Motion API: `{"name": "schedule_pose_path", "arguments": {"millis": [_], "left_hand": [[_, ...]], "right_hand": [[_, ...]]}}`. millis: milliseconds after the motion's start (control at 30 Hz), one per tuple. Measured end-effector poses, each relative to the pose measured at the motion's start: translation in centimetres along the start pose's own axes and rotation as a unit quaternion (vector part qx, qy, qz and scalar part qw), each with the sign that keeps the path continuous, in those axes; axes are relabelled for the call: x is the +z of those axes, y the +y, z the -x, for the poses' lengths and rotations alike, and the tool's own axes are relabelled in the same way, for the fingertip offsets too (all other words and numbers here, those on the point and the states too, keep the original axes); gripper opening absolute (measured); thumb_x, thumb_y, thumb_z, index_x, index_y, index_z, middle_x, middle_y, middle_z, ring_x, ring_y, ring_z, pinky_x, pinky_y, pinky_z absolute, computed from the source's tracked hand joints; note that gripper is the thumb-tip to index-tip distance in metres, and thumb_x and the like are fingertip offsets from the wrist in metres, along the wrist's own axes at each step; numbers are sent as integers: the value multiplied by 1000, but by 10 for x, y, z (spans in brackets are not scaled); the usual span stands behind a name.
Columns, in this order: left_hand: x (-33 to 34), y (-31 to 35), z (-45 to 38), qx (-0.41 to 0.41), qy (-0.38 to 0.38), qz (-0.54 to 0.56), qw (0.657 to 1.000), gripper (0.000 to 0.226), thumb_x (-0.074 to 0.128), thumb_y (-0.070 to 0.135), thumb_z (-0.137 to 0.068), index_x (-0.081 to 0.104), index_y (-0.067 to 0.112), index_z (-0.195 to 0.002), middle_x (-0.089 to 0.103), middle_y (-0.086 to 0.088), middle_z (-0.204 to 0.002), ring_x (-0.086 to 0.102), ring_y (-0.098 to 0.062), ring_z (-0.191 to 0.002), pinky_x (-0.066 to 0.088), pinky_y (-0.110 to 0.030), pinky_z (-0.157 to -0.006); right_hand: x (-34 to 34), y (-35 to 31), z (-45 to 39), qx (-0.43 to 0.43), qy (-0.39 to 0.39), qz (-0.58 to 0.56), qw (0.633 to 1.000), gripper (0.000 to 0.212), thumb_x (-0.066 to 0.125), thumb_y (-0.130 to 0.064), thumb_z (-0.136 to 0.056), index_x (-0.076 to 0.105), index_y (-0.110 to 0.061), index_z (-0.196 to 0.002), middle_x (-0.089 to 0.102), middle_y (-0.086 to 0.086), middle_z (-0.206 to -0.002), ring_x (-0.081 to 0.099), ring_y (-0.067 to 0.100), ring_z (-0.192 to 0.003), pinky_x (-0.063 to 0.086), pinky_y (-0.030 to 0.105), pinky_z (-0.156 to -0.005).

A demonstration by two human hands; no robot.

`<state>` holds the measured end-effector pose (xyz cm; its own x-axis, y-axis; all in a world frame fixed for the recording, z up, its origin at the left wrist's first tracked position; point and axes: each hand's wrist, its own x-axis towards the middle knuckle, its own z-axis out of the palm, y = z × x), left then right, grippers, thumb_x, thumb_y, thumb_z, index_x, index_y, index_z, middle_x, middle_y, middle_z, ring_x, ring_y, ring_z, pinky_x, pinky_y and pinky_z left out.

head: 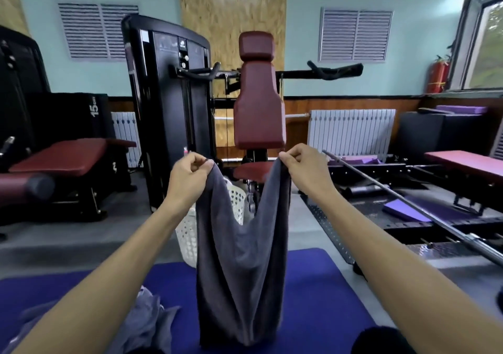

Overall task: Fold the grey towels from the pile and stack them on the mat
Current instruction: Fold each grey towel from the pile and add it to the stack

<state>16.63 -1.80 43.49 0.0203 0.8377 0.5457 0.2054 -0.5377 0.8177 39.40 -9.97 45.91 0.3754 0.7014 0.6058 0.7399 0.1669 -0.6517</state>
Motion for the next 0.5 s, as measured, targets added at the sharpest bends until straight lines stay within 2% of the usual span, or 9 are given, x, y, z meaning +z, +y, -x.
{"name": "schedule_pose_path", "arguments": {"millis": [100, 200, 267, 367, 500], "left_hand": [[8, -34, 32, -44, -52, -18, 998, 15, 64, 20, -94, 63, 18, -79, 62, 5, -71, 52, -1, -62, 42, -19, -62], [19, -75, 53, -93, -106, -55, 989, 14, 66, 21, -93, 64, 17, -80, 65, 0, -75, 54, -10, -67, 43, -24, -64], [28, -104, 65, -135, -139, -81, 978, 14, 66, 19, -92, 62, 16, -79, 62, -2, -73, 51, -9, -62, 41, -21, -57], [39, -152, 80, -204, -184, -109, 955, 16, 65, 15, -93, 59, 13, -79, 54, -4, -66, 43, -6, -50, 36, -16, -42], [53, -225, 91, -283, -222, -166, 918, 22, 68, 19, -91, 58, 14, -72, 54, -2, -60, 46, -14, -48, 40, -21, -42]], "right_hand": [[14, 22, 28, 39, -43, -5, 998, 23, 59, -31, -97, 64, -15, -81, 64, -2, -80, 56, 9, -73, 38, 21, -61], [37, 54, 55, 86, -107, -24, 990, 31, 61, -29, -96, 56, -19, -66, 60, -3, -65, 55, 11, -61, 43, 29, -62], [57, 82, 72, 120, -149, -17, 981, 32, 62, -28, -95, 55, -17, -66, 59, -2, -62, 57, 15, -60, 49, 32, -64], [89, 124, 90, 168, -209, 4, 963, 33, 63, -28, -95, 52, -17, -67, 55, -2, -58, 55, 16, -58, 50, 34, -62], [132, 176, 100, 215, -297, 53, 929, 31, 63, -27, -94, 62, -2, -75, 58, 6, -66, 52, 15, -55, 43, 27, -56]]}}
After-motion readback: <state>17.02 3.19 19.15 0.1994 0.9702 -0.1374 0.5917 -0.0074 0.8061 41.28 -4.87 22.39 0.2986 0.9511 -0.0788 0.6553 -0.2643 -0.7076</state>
